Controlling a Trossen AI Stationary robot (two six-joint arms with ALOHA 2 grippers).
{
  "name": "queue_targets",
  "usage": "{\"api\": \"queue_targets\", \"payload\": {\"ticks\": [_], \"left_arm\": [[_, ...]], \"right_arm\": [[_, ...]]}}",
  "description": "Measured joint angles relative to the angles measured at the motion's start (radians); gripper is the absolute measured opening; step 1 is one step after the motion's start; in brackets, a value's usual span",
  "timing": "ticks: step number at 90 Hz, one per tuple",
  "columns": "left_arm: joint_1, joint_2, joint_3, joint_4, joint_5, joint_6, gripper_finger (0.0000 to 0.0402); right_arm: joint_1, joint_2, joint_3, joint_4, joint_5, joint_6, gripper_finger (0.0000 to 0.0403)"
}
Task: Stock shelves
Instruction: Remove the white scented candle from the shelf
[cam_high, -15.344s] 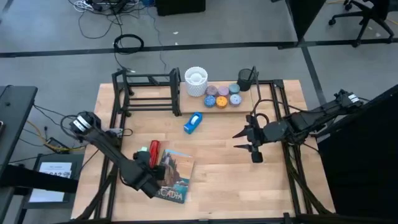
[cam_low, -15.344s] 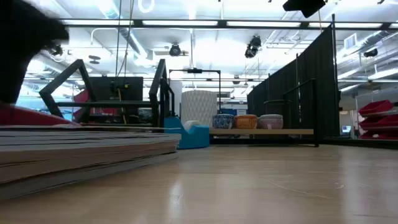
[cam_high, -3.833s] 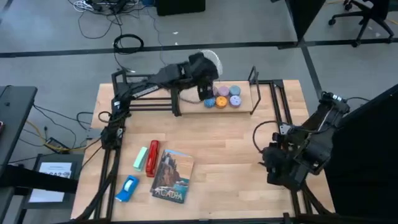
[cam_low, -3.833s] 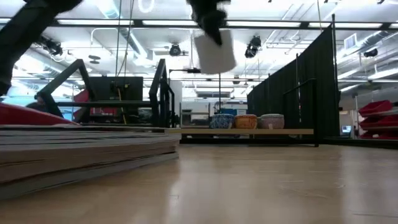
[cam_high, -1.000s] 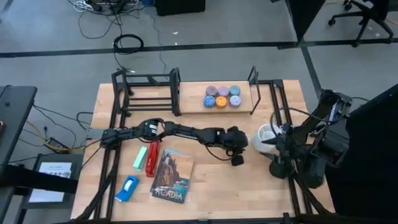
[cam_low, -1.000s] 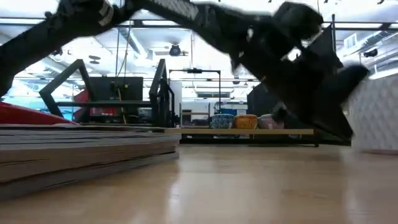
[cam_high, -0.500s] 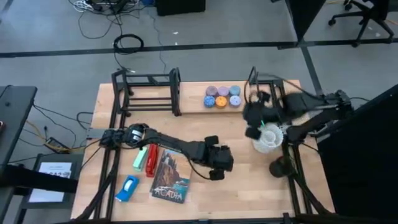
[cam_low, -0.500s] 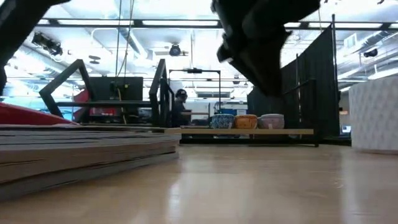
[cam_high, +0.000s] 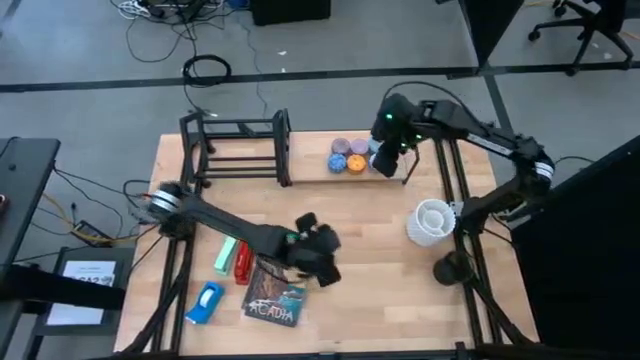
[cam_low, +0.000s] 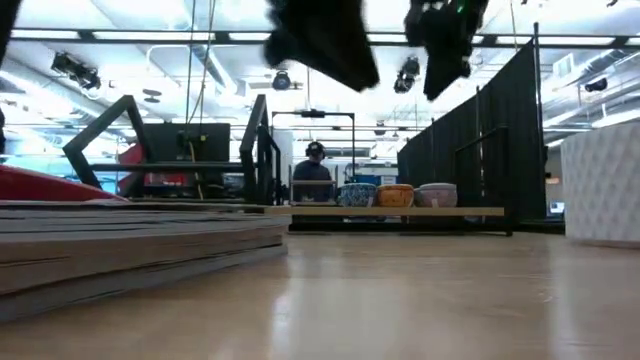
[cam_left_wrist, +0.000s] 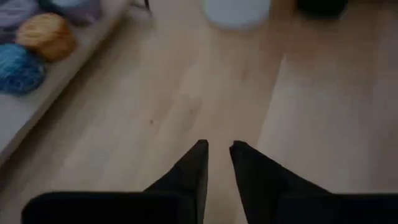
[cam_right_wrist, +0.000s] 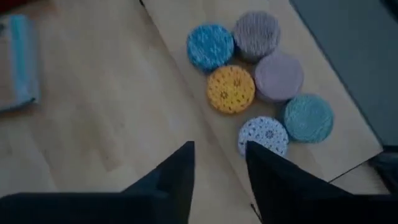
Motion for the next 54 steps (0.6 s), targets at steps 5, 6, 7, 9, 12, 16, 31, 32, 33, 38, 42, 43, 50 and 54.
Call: {"api": "queue_targets", "payload": {"ticks": [5,6,7,9,12,16,31,32,33,38,42,43,50,54], "left_arm": [[0.000,-0.076,-0.126,0.157,0.000,-0.020,0.0054],[0.000,-0.091,-0.149,0.188,0.000,-0.021,0.0054],[0.000,-0.105,-0.172,0.217,0.000,-0.022,0.0053],[0.001,-0.130,-0.213,0.275,0.001,-0.022,0.0053],[0.001,-0.163,-0.268,0.366,-0.001,-0.020,0.0053],[-0.001,-0.206,-0.329,0.488,0.000,-0.010,0.0053],[-0.012,-0.262,-0.467,0.770,0.001,0.072,0.0053],[-0.013,-0.262,-0.472,0.776,0.001,0.080,0.0053],[-0.013,-0.262,-0.476,0.781,0.002,0.084,0.0053],[-0.013,-0.261,-0.487,0.795,0.002,0.093,0.0053],[-0.013,-0.260,-0.489,0.804,0.002,0.093,0.0053],[-0.013,-0.260,-0.490,0.807,0.003,0.092,0.0053],[-0.013,-0.259,-0.494,0.803,0.002,0.091,0.0053],[-0.013,-0.258,-0.494,0.804,0.003,0.092,0.0053]], "right_arm": [[-0.012,0.048,0.000,-0.018,-0.001,0.000,0.0186],[-0.014,0.057,0.000,-0.023,-0.001,0.000,0.0193],[-0.016,0.067,0.000,-0.028,-0.001,0.000,0.0200],[-0.021,0.087,0.000,-0.038,0.000,-0.001,0.0215],[-0.028,0.114,0.000,-0.054,-0.001,-0.001,0.0237],[-0.037,0.149,0.000,-0.077,0.000,-0.002,0.0265],[-0.076,0.251,0.000,-0.131,0.009,0.048,0.0345],[-0.078,0.255,0.000,-0.130,0.011,0.051,0.0349],[-0.079,0.260,0.000,-0.129,0.013,0.054,0.0352],[-0.088,0.279,0.000,-0.125,0.024,0.070,0.0367],[-0.093,0.294,0.000,-0.117,0.039,0.082,0.0376],[-0.094,0.296,0.000,-0.115,0.042,0.086,0.0378],[-0.097,0.313,-0.006,-0.107,0.088,0.103,0.0386],[-0.097,0.316,-0.017,-0.095,0.112,0.105,0.0387]]}}
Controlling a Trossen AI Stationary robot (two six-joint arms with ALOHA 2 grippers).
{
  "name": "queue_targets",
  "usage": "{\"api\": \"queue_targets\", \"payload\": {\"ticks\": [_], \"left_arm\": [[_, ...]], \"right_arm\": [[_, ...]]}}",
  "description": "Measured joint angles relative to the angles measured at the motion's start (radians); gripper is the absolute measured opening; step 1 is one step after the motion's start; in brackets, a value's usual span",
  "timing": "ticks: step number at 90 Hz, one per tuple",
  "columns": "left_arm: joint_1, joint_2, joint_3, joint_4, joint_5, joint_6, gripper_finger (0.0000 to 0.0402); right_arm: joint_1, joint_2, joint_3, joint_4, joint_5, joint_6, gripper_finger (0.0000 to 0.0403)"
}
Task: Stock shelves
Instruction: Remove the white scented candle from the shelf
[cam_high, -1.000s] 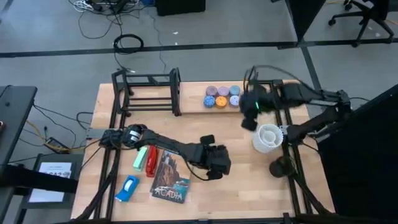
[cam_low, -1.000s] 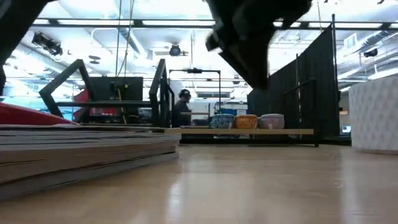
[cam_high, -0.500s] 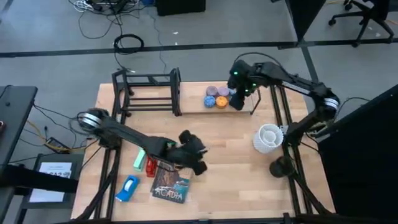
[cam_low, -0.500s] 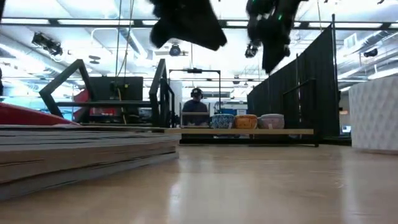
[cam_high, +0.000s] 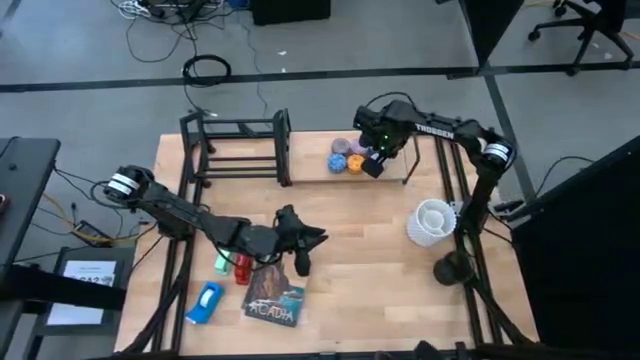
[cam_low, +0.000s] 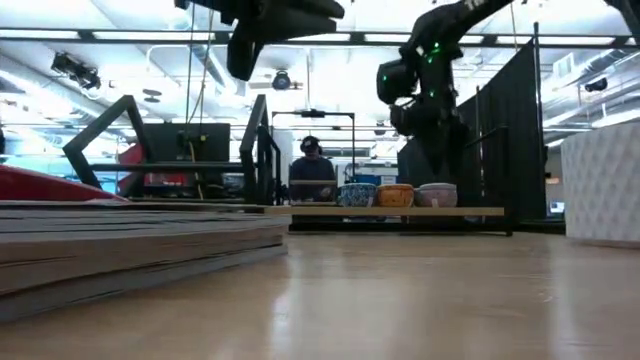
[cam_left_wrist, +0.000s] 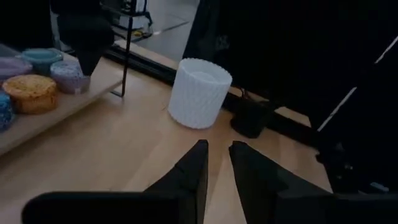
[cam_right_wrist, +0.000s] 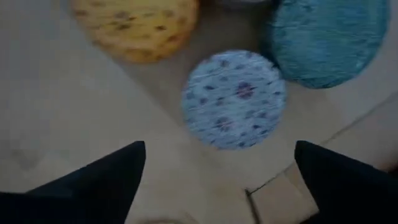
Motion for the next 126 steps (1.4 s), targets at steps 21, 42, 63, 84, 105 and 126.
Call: {"api": "queue_targets", "payload": {"ticks": [21,42,63,84,105,126], "left_arm": [[-0.001,0.000,0.000,0.005,0.000,0.022,0.0053],[-0.001,0.001,0.000,0.005,0.000,0.042,0.0053],[-0.001,0.001,0.000,0.008,0.000,0.044,0.0053],[-0.001,0.001,0.000,0.026,0.000,0.044,0.0053],[-0.001,0.001,0.000,0.031,0.000,0.044,0.0053],[-0.001,0.001,0.000,0.030,0.000,0.043,0.0053]], "right_arm": [[-0.024,-0.002,-0.075,0.135,0.011,0.025,0.0370],[-0.035,-0.002,-0.126,0.231,-0.007,0.042,0.0361],[-0.033,-0.002,-0.170,0.296,-0.006,0.064,0.0349],[-0.033,-0.003,-0.188,0.298,-0.005,0.064,0.0265],[-0.001,-0.024,-0.192,0.221,-0.005,0.055,0.0261],[0.171,-0.137,-0.192,0.085,-0.004,0.074,0.0261]]}}
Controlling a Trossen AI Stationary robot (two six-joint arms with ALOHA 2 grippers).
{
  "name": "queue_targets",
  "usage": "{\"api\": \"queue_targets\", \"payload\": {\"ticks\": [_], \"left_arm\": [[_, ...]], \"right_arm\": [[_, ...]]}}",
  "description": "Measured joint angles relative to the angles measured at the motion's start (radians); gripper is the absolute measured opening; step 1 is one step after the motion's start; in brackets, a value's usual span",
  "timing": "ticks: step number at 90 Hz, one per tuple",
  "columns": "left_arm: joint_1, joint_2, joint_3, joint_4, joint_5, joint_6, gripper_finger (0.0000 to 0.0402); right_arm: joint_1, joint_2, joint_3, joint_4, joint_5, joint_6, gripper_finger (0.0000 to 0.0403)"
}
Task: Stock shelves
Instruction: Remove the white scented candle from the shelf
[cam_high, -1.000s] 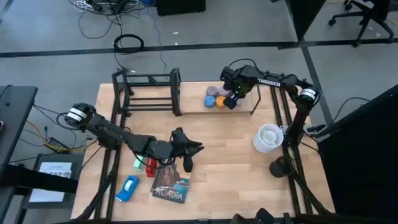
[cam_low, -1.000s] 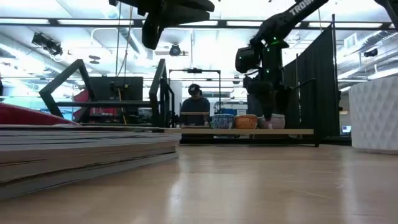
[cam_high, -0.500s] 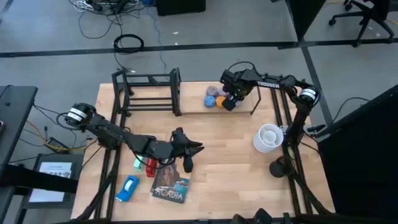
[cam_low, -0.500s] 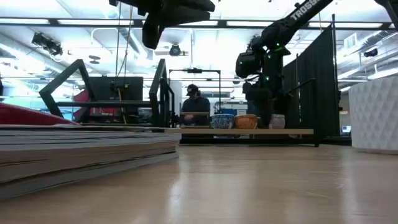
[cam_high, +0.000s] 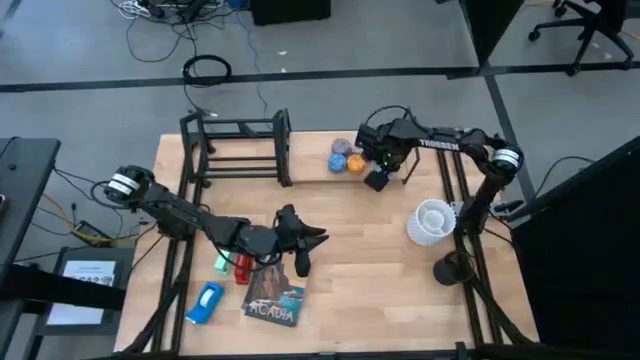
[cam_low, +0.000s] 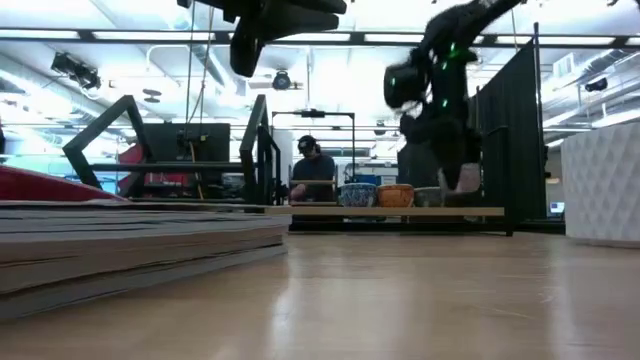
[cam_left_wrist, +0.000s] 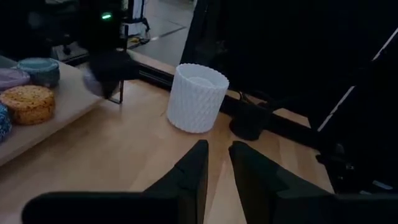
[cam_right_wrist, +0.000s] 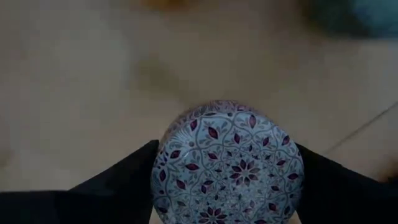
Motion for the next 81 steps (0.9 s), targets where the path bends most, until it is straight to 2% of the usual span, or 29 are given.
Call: {"api": "queue_targets", "payload": {"ticks": [22,38,65,81], "left_arm": [[0.000,0.000,0.000,-0.001,0.000,0.001,0.0053],[0.000,0.000,0.000,-0.001,0.000,0.002,0.0053],[0.000,0.000,0.000,-0.001,0.000,0.002,0.0053],[0.000,0.000,0.000,-0.001,0.000,0.003,0.0053]], "right_arm": [[0.395,-0.081,0.000,0.032,-0.013,0.174,0.0261],[0.686,-0.079,-0.078,0.267,-0.064,0.278,0.0261],[1.037,-0.079,-0.244,0.376,-0.060,0.473,0.0261],[1.170,-0.079,-0.316,0.382,-0.059,0.623,0.0261]]}}
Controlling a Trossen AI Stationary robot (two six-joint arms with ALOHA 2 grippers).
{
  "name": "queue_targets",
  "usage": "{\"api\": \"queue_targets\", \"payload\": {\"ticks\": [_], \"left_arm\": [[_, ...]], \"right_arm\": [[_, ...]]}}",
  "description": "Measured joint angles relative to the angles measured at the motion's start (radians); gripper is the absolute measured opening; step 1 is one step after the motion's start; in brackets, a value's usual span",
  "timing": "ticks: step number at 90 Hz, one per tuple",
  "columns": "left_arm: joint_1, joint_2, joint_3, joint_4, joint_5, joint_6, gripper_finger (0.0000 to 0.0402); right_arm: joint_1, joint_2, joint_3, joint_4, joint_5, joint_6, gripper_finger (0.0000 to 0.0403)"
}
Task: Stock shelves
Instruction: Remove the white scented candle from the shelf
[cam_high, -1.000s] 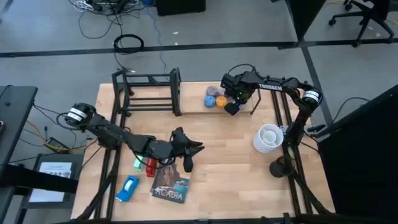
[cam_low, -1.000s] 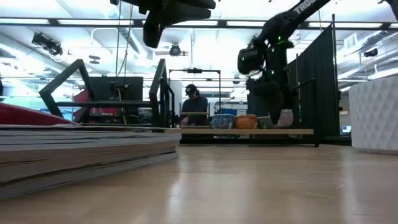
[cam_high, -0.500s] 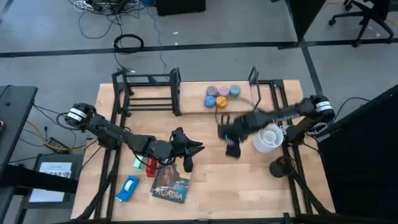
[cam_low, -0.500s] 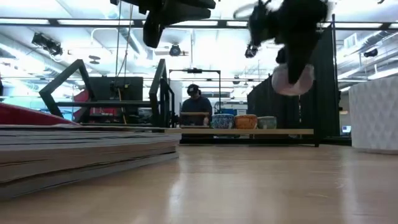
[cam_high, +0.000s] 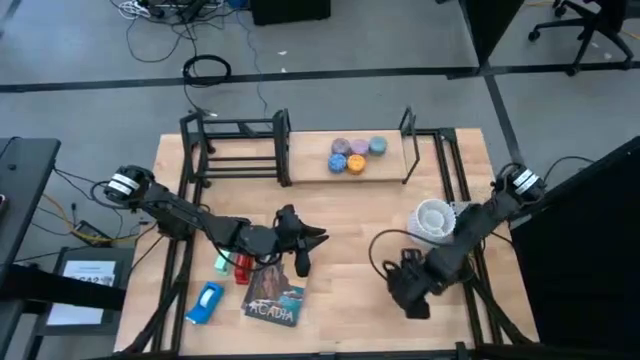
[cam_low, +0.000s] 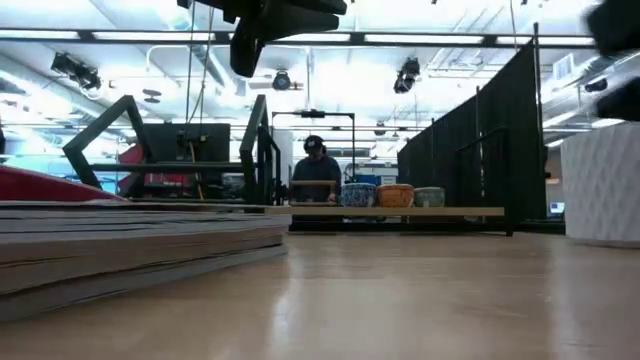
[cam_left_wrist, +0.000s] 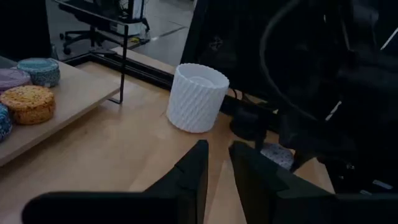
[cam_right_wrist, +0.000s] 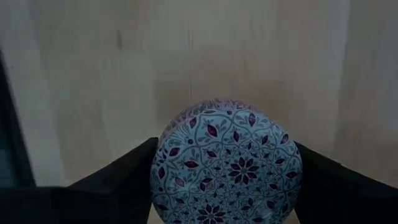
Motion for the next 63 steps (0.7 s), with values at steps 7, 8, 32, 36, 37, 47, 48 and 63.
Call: {"api": "queue_targets", "payload": {"ticks": [7,8,32,36,37,47,48,63], "left_arm": [[0.001,0.000,0.000,0.000,0.000,0.001,0.0053],[0.001,0.000,0.000,0.000,0.000,0.001,0.0053],[0.001,0.000,0.000,0.000,0.000,0.001,0.0053],[0.001,0.000,0.000,0.000,0.000,0.001,0.0053],[0.001,0.000,0.000,0.000,0.000,0.001,0.0053],[0.001,0.000,0.000,0.000,0.000,0.001,0.0053],[0.001,0.000,0.000,0.000,0.000,0.001,0.0053],[0.001,0.000,0.000,0.000,0.000,0.001,0.0053]], "right_arm": [[0.039,0.000,-0.024,0.024,0.008,0.042,0.0261],[0.044,0.000,-0.028,0.027,0.011,0.047,0.0261],[0.094,0.000,-0.086,0.046,0.069,0.144,0.0289],[0.093,0.000,-0.085,0.054,0.076,0.144,0.0286],[0.093,0.000,-0.085,0.055,0.076,0.144,0.0286],[0.085,0.000,-0.085,0.059,0.077,0.143,0.0286],[0.084,0.000,-0.085,0.058,0.077,0.142,0.0287],[0.080,0.000,-0.085,0.058,0.073,0.119,0.0307]]}}
